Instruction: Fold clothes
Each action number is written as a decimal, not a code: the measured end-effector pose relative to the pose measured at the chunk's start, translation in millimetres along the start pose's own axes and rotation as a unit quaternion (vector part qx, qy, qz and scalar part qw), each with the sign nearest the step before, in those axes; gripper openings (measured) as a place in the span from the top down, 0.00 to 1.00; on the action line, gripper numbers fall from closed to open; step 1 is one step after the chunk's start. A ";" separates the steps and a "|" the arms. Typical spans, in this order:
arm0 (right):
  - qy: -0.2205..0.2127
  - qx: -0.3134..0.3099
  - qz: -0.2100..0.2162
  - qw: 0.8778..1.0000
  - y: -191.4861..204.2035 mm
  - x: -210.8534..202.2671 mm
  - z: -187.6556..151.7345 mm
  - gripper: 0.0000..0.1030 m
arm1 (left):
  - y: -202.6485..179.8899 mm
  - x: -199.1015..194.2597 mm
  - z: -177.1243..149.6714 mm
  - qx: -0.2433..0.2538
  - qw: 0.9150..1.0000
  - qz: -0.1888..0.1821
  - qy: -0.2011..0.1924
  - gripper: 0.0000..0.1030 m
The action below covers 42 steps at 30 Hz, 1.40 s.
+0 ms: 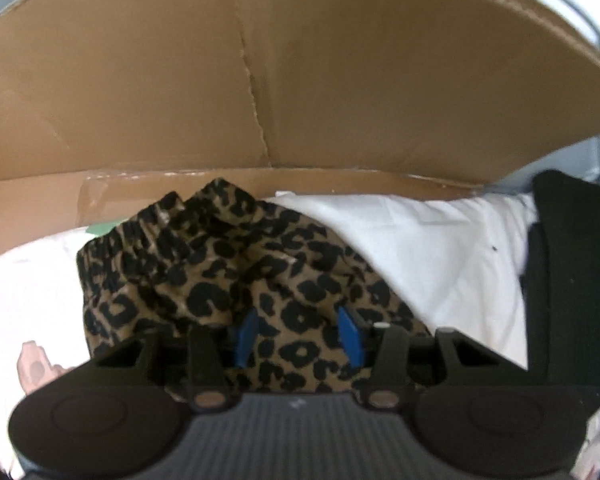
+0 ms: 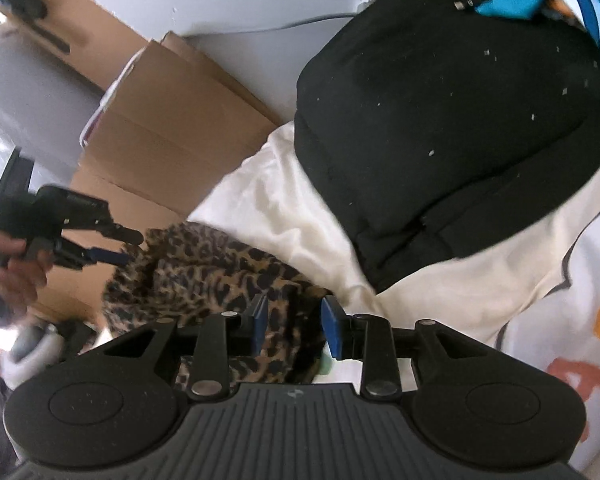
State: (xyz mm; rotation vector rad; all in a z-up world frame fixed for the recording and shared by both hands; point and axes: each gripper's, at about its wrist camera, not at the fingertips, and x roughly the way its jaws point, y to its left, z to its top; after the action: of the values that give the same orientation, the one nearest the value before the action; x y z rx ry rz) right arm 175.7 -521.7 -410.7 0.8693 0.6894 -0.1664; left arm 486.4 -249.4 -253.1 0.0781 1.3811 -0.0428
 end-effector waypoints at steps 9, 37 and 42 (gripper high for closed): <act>0.006 -0.018 -0.008 1.000 1.7 5.5 4.4 0.69 | -5.7 48.1 21.9 -0.003 0.995 0.062 0.073 0.58; 0.003 -0.064 -0.014 0.998 12.6 29.2 5.7 0.70 | 29.2 30.6 1.4 -0.075 0.992 0.022 0.096 0.98; 0.002 -0.041 -0.006 0.999 8.6 29.1 5.7 0.69 | 23.2 16.8 -1.9 -0.067 0.994 0.012 0.086 0.98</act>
State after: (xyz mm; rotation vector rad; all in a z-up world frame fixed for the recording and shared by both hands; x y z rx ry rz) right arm 204.5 -516.5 -420.6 0.7863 0.7000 -0.1467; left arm 489.4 -225.9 -269.2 -0.0141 1.5512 0.0796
